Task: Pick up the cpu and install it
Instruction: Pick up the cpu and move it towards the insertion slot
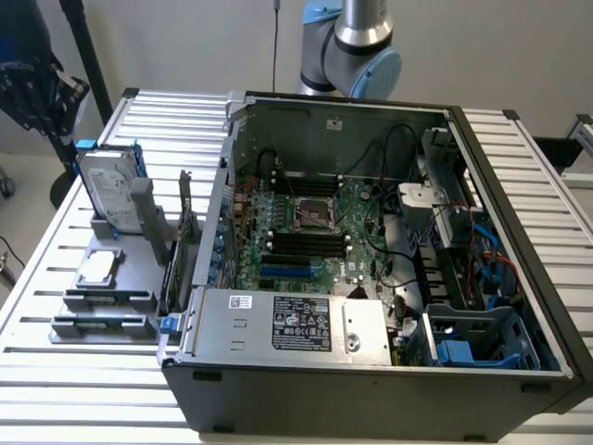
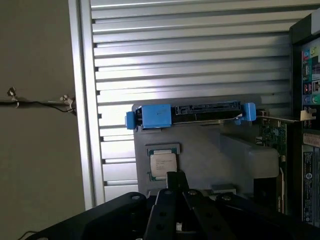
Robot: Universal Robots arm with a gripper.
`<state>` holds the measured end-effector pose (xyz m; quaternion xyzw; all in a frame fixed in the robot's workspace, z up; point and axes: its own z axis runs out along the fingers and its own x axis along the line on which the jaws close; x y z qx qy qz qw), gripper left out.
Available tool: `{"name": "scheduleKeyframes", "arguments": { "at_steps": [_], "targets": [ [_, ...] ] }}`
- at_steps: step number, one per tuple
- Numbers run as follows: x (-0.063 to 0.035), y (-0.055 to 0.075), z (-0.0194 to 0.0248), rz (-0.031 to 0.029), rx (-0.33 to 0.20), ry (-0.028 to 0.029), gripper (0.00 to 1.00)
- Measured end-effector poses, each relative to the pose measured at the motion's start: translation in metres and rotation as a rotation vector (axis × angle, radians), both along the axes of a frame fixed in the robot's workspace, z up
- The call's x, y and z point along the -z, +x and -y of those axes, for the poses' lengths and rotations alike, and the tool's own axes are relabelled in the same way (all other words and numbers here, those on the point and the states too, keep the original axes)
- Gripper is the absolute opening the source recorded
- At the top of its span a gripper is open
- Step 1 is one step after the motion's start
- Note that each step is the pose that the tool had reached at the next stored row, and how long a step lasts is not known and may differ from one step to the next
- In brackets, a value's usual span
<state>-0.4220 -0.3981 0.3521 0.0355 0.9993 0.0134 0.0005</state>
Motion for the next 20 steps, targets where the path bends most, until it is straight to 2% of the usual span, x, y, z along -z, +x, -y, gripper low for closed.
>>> {"name": "scheduleKeyframes", "arguments": {
  "at_steps": [2,3,5,6,7,8,9,11,12,20],
  "targets": [
    [0.0000,0.000,0.0000,-0.0002,0.000,0.0000,0.24],
    [-0.0001,0.000,0.0000,-0.0005,0.000,-0.0001,0.24],
    [0.0000,0.000,0.0000,-0.0015,0.000,-0.0001,0.36],
    [0.0002,0.000,0.0000,-0.0020,0.000,-0.0001,0.36],
    [0.0010,-0.001,0.0000,-0.0021,0.000,0.0000,0.47],
    [0.0022,-0.001,0.0000,-0.0024,0.000,0.0000,0.47],
    [0.0040,-0.002,0.0000,-0.0026,0.000,0.0000,0.53],
    [0.0076,-0.002,0.0003,-0.0025,0.000,0.0000,0.53],
    [0.0094,-0.002,0.0008,-0.0025,-0.001,0.0000,0.60],
    [0.0241,-0.002,0.0059,-0.0025,-0.011,0.0000,0.60]
  ]
}}
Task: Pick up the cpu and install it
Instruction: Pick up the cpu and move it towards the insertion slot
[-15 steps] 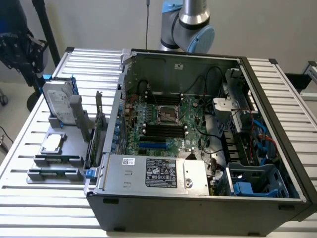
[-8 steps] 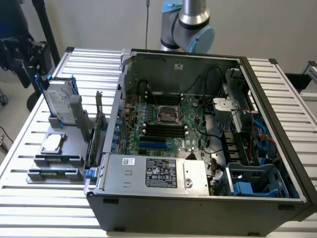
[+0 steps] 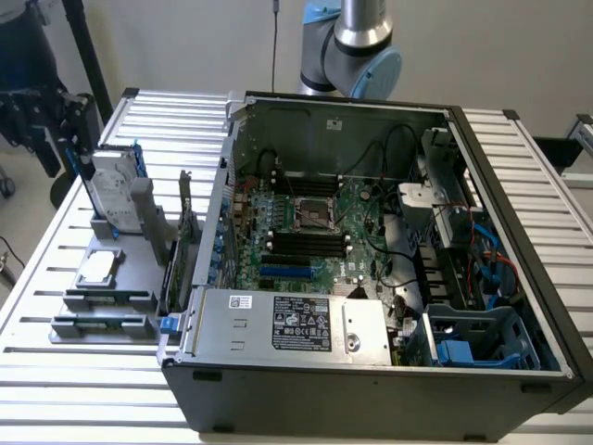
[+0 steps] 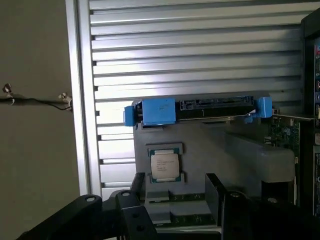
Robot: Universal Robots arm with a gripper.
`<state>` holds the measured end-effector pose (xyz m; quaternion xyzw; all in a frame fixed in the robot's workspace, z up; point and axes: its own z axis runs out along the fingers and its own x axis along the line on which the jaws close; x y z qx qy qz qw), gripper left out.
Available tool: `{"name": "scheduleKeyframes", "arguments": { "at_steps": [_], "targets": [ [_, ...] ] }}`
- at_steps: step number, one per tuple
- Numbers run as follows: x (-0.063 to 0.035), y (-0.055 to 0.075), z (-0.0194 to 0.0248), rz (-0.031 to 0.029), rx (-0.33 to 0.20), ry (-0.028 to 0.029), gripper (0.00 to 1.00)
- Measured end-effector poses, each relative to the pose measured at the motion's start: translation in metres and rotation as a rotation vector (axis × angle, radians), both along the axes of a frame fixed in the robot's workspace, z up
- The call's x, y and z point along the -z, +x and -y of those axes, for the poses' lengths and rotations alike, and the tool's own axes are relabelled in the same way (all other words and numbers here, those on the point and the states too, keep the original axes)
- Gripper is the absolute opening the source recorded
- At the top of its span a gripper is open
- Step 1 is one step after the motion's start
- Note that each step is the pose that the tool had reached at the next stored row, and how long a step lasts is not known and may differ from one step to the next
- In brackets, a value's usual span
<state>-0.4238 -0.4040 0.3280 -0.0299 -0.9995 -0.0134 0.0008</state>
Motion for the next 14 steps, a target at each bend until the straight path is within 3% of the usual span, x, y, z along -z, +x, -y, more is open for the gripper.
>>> {"name": "scheduleKeyframes", "arguments": {
  "at_steps": [14],
  "targets": [
    [0.0253,0.000,0.0092,-0.0005,-0.023,-0.0001,0.60]
  ]
}}
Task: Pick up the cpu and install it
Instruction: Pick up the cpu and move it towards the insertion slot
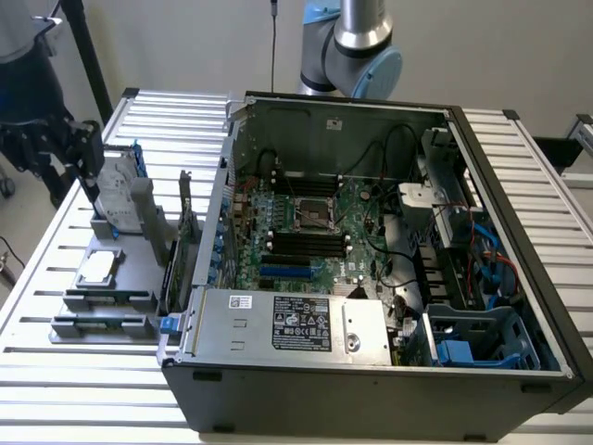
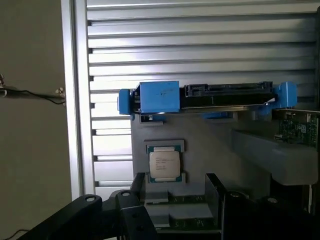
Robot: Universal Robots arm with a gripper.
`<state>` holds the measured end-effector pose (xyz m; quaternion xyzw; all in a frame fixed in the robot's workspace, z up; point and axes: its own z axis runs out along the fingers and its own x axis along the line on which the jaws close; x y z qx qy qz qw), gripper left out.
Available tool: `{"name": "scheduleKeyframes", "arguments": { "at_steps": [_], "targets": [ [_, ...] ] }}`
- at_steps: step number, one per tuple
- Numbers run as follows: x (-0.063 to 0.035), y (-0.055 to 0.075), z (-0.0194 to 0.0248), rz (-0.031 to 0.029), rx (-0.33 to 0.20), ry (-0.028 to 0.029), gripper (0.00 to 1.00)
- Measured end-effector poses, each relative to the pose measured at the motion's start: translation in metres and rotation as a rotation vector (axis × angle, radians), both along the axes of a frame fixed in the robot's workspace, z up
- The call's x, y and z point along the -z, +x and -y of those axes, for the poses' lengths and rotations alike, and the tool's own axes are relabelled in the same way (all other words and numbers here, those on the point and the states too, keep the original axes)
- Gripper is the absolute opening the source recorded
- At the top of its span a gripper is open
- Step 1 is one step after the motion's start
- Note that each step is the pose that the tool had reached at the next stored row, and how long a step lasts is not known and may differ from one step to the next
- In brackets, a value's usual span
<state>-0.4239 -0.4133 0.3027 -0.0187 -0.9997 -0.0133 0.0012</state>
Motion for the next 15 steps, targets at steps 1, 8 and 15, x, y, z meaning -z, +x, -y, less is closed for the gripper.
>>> {"name": "scheduleKeyframes", "arguments": {
  "at_steps": [1,8,15],
  "targets": [
    [0.0019,0.000,0.0007,0.0000,-0.002,0.0001,0.60],
    [0.0147,0.000,0.0049,-0.0002,-0.017,0.0001,0.60],
    [0.0273,-0.002,0.0075,-0.0021,-0.038,0.0003,0.60]
  ]
}}
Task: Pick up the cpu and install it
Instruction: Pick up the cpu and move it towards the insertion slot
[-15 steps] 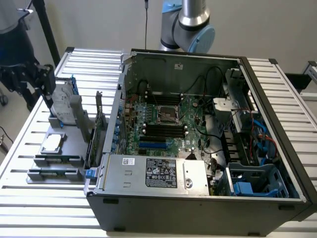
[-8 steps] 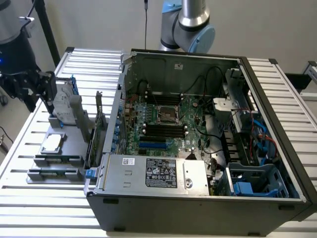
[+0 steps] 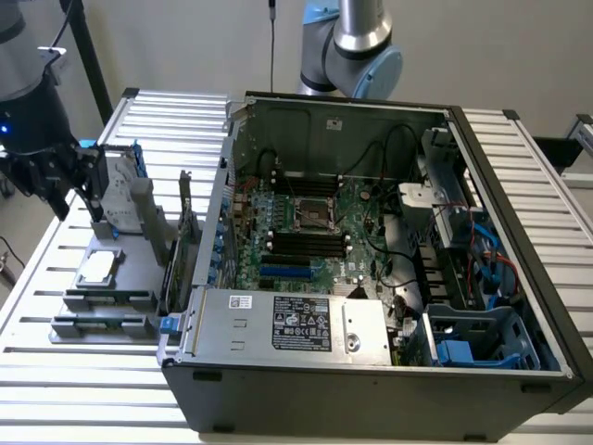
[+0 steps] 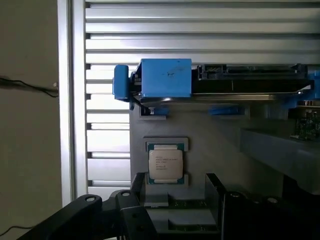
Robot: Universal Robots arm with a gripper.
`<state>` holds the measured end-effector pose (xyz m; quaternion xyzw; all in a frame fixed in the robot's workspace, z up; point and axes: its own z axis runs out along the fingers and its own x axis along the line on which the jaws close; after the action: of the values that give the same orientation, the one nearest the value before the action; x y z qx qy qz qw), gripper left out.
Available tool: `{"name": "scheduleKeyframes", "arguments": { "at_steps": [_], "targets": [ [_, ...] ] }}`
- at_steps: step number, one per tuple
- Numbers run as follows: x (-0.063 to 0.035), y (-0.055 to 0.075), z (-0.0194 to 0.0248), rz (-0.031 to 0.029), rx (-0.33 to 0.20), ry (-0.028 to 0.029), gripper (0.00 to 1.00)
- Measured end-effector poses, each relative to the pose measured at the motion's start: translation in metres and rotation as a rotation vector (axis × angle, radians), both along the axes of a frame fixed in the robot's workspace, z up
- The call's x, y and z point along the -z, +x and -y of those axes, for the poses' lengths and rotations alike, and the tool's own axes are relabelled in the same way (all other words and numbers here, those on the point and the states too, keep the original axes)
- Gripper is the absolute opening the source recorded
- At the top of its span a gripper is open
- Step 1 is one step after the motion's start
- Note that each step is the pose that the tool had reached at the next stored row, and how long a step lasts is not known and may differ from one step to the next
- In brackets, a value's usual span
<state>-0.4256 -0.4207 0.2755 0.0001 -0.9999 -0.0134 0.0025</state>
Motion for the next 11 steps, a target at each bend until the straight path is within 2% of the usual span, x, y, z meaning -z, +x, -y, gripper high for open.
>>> {"name": "scheduleKeyframes", "arguments": {
  "at_steps": [8,11],
  "targets": [
    [0.0147,-0.001,0.0043,-0.0081,-0.035,0.0013,0.60],
    [0.0201,-0.002,0.0054,-0.0090,-0.046,0.0014,0.60]
  ]
}}
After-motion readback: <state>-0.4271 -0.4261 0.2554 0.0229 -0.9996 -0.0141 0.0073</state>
